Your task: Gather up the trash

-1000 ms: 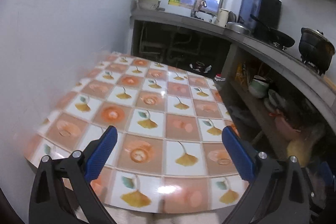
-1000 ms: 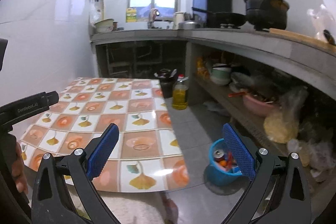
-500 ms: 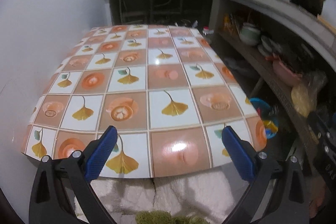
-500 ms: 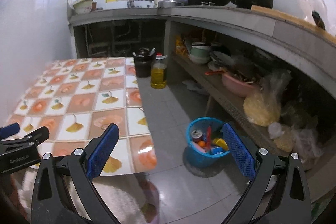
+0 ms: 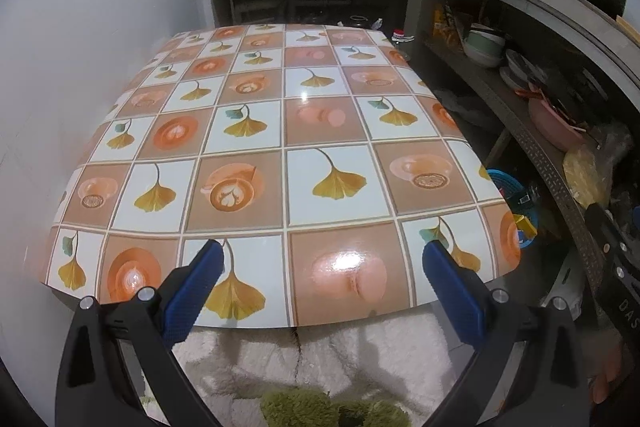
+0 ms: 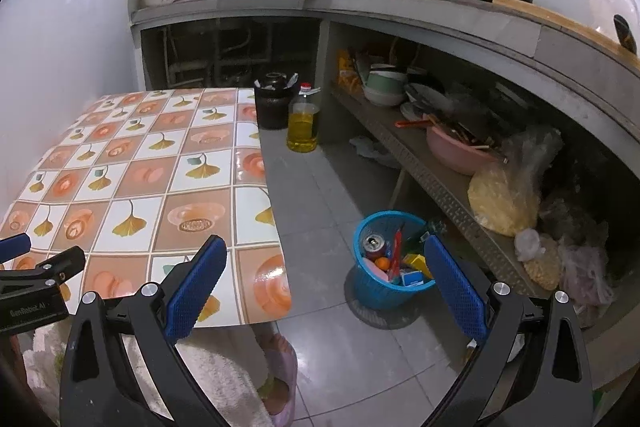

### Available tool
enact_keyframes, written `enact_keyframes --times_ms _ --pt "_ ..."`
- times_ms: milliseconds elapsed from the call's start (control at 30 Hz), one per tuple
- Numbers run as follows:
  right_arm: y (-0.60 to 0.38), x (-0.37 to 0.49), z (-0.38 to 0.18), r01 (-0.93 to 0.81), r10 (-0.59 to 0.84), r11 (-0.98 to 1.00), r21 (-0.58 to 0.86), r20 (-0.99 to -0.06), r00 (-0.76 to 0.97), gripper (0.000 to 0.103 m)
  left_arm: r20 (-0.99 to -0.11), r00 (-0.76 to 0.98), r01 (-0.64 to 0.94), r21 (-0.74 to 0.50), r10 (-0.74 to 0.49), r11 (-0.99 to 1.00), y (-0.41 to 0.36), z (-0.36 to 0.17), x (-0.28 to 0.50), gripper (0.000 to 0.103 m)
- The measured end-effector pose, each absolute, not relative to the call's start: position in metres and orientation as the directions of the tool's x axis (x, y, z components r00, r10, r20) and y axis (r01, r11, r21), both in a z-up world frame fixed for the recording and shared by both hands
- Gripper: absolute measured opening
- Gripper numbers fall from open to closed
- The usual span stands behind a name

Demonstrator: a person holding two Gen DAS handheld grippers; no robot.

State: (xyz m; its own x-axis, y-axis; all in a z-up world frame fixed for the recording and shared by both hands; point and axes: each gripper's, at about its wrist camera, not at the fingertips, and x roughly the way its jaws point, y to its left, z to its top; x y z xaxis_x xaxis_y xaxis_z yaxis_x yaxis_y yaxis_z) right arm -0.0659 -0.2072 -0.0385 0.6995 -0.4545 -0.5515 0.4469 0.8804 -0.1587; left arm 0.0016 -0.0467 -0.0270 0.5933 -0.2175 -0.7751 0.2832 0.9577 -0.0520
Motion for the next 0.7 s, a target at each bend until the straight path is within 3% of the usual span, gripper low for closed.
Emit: enact_keyframes --times_ms 700 --pt "-0.214 -0.065 -0.042 0.440 -0.442 0.886 -0.148 -0.562 0.700 0.095 -0.772 0.603 0.242 -0.063 -0.201 0.968 -0.036 -0.024 0.003 0.098"
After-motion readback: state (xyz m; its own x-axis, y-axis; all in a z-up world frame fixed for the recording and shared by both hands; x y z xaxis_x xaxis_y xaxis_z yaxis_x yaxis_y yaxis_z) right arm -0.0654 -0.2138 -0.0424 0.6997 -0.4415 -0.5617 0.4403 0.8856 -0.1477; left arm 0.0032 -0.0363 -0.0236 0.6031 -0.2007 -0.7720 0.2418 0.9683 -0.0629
